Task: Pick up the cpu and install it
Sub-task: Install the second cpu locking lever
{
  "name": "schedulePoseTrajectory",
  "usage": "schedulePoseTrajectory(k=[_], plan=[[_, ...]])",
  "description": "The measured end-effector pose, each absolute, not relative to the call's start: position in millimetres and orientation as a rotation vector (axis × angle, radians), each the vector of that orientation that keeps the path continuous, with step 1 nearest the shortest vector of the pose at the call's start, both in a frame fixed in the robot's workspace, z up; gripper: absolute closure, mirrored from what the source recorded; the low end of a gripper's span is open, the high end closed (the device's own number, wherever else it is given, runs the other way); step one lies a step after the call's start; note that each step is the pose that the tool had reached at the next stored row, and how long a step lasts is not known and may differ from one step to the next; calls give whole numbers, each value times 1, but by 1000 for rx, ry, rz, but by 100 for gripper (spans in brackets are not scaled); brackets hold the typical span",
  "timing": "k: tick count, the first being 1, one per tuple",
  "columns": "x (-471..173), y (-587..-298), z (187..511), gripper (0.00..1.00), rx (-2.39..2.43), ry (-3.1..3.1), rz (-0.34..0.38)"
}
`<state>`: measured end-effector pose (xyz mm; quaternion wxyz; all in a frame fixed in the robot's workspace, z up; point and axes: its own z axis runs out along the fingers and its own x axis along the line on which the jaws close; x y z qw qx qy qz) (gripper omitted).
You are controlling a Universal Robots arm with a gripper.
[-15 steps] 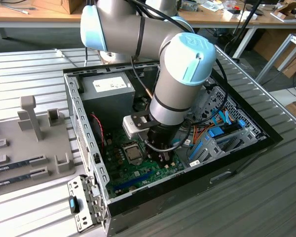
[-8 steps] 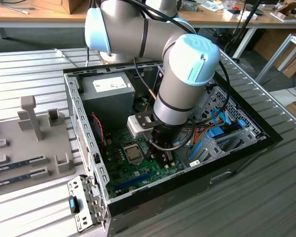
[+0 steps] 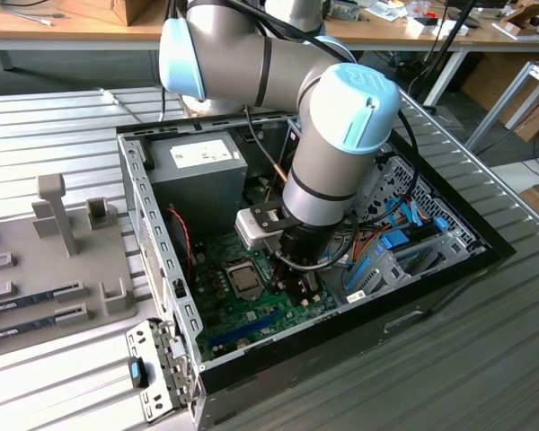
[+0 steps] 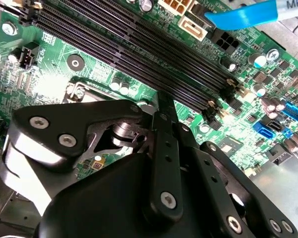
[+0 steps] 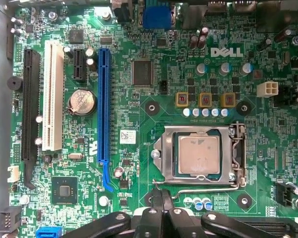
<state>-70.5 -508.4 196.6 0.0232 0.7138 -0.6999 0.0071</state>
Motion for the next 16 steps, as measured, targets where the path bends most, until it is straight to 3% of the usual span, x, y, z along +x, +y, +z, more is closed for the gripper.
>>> schedulePoseTrajectory(k=[16], plan=[[-71, -507, 212, 89, 2221, -2206, -33]])
